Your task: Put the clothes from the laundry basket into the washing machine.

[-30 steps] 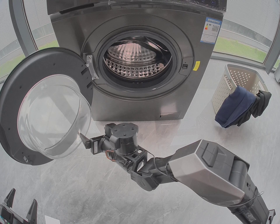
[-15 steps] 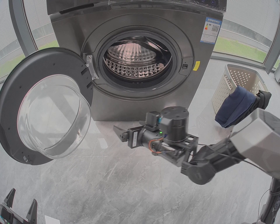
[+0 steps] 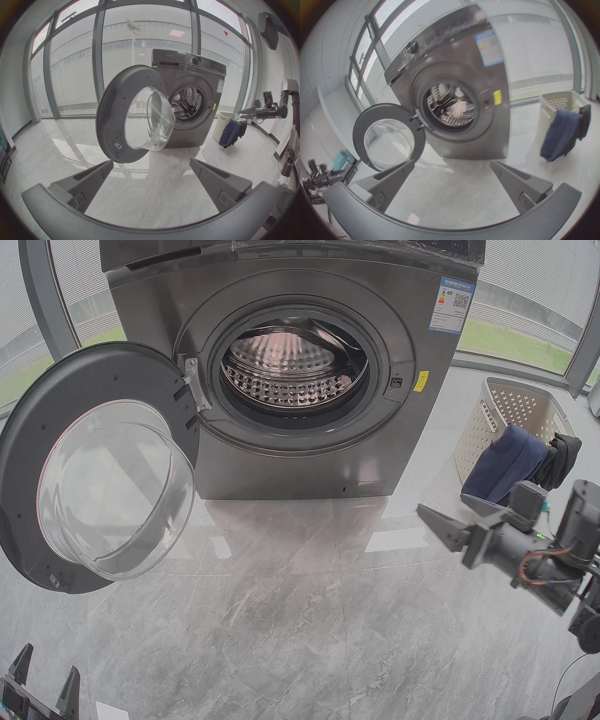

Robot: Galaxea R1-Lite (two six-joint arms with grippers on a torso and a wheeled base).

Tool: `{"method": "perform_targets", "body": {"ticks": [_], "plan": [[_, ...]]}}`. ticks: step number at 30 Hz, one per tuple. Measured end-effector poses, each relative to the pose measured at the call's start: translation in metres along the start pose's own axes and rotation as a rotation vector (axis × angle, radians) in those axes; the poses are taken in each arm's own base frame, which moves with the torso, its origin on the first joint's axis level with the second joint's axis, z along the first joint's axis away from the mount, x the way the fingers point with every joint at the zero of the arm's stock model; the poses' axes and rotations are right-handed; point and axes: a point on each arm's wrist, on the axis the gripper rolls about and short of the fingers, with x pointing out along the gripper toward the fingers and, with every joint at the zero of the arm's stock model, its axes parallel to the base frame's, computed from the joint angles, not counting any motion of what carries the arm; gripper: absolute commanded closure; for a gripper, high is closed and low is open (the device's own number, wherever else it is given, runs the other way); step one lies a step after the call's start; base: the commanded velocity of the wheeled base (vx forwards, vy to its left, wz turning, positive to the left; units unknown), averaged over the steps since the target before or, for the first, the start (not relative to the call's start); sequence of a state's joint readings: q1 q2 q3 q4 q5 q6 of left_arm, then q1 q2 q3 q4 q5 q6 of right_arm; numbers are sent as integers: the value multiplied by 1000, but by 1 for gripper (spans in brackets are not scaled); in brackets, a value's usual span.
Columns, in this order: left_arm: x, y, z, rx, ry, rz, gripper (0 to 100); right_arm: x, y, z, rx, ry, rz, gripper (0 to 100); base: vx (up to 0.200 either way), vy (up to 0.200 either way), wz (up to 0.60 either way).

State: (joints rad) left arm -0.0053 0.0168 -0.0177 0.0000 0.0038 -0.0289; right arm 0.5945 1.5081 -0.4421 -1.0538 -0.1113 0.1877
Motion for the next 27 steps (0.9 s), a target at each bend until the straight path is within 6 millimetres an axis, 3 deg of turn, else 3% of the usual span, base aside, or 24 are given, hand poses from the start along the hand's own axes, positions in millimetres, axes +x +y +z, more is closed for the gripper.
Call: {"method": "perform_targets", "body": {"ticks": [6, 10, 13, 27], "plan": [[0, 0, 0, 0, 0, 0, 0, -77, -40, -1, -76, -73, -172, 0, 0, 0, 0], [0, 0, 0, 0, 0, 1, 0, -118, -51, -8, -117, -112, -260, 0, 0, 0, 0], [0, 0, 0, 0, 0, 1, 0, -141, -53, -17, -128, -96, -308, 0, 0, 0, 0], [0, 0, 0, 0, 0, 1, 0, -211, -45, -57, -130, 1, -448, 0, 0, 0, 0]]}}
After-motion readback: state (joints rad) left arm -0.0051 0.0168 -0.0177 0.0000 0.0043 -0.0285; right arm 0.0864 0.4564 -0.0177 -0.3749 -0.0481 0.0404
